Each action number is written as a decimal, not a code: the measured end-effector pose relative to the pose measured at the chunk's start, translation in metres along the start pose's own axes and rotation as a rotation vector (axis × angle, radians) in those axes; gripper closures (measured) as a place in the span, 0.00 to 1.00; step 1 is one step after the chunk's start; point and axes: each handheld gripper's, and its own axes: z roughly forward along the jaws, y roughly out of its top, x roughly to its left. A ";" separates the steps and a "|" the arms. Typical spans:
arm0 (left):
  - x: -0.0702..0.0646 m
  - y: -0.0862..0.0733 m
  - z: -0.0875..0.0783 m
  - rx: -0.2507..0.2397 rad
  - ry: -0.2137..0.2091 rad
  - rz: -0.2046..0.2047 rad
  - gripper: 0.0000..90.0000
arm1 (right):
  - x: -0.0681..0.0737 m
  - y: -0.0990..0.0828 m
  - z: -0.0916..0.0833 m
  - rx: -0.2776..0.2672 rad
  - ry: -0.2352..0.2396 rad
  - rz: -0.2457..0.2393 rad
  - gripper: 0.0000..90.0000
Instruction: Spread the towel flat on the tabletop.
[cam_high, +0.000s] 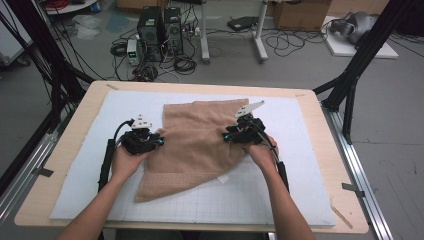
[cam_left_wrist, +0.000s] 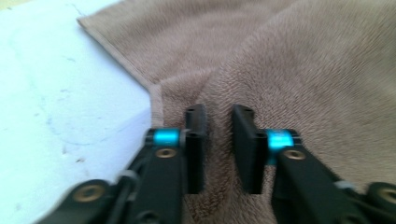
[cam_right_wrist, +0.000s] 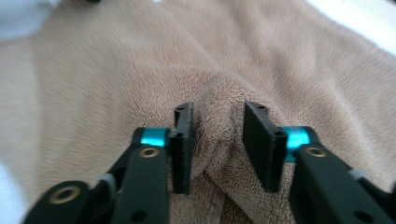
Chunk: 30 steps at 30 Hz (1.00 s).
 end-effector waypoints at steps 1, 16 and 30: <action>-0.002 0.001 -0.006 -0.013 0.002 0.012 0.77 | 0.002 0.000 -0.006 -0.009 0.001 -0.014 0.68; -0.035 -0.039 -0.017 0.076 -0.092 0.101 0.64 | 0.031 -0.061 -0.026 0.035 0.012 -0.100 0.69; -0.040 -0.045 -0.004 0.107 -0.126 0.139 0.93 | 0.029 -0.064 0.014 0.100 0.056 -0.106 0.97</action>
